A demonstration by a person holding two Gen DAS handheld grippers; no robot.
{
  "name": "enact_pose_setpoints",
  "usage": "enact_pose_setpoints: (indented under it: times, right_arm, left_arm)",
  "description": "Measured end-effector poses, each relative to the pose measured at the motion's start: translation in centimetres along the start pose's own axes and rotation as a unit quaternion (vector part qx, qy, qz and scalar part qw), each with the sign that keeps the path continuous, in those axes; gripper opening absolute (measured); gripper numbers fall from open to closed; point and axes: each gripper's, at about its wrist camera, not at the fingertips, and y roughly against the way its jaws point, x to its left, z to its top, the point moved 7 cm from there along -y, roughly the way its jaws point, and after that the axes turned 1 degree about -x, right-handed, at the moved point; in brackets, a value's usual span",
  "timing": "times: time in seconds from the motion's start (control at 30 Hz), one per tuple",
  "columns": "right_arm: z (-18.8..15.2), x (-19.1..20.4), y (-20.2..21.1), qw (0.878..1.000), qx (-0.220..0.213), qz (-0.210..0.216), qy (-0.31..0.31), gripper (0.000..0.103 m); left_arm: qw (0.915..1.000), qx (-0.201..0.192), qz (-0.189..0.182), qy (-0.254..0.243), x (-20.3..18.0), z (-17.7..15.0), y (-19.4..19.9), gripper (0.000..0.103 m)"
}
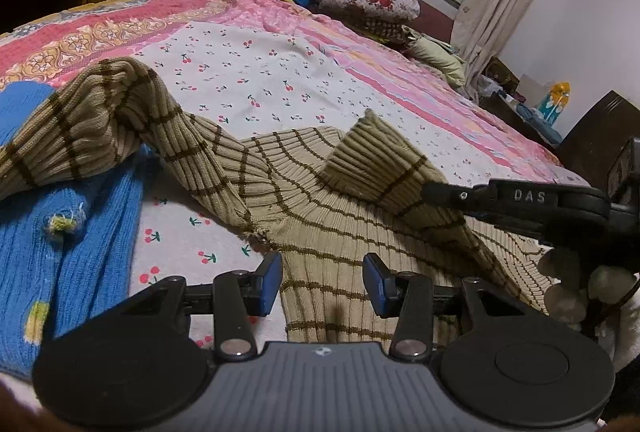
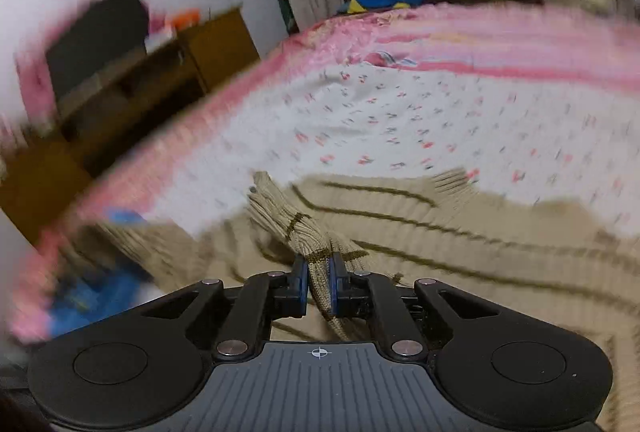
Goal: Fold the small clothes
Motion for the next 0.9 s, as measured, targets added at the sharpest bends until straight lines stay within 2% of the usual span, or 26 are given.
enact_pose_setpoints:
  times: [0.03,0.13,0.2,0.27,0.33,0.43,0.5,0.53,0.77,0.9]
  right_arm:
    - [-0.2,0.1,0.0,1.000,0.005,0.012,0.003,0.011]
    - [-2.1,1.8,-0.7,0.995,0.061,0.001,0.083,0.021]
    - [-3.3,2.7,-0.3,0.991,0.076,0.015,0.108,0.024]
    - [-3.9,3.3,0.7,0.990,0.075,0.042,0.115,0.024]
    - [-3.9,3.0,1.6,0.991,0.068,0.041,0.107,0.031]
    - [-4.0,1.7,1.4,0.993,0.061,-0.001,0.106,0.031]
    - [-4.4,0.3,0.3,0.990,0.068,-0.062,0.110,0.030]
    - [-4.6,0.2,0.1,0.989,0.069,-0.070,0.112,0.030]
    - [-5.4,1.5,2.1,0.988,0.027,-0.074,0.131,0.030]
    - [-5.7,1.9,2.9,0.990,0.017,-0.059,0.126,0.031]
  left_arm:
    - [1.0000,0.000,0.000,-0.001,0.0,0.0,0.0,0.049]
    - [1.0000,0.001,0.000,-0.004,-0.1,-0.1,-0.1,0.049]
    - [1.0000,0.000,-0.001,-0.004,-0.1,-0.1,-0.1,0.049]
    - [1.0000,0.000,-0.002,-0.004,-0.2,-0.1,-0.1,0.049]
    - [1.0000,0.001,-0.002,-0.006,-0.1,-0.1,-0.2,0.049]
    - [0.9999,-0.007,0.009,-0.006,0.2,0.0,-0.1,0.049]
    - [0.9997,-0.015,0.018,0.002,0.6,0.3,0.1,0.049]
    - [0.9996,-0.019,0.021,0.007,1.0,0.5,0.3,0.049]
    - [0.9949,-0.073,0.057,0.041,3.5,2.6,4.0,0.049]
    - [0.9898,-0.086,0.069,0.090,5.8,1.8,7.3,0.049]
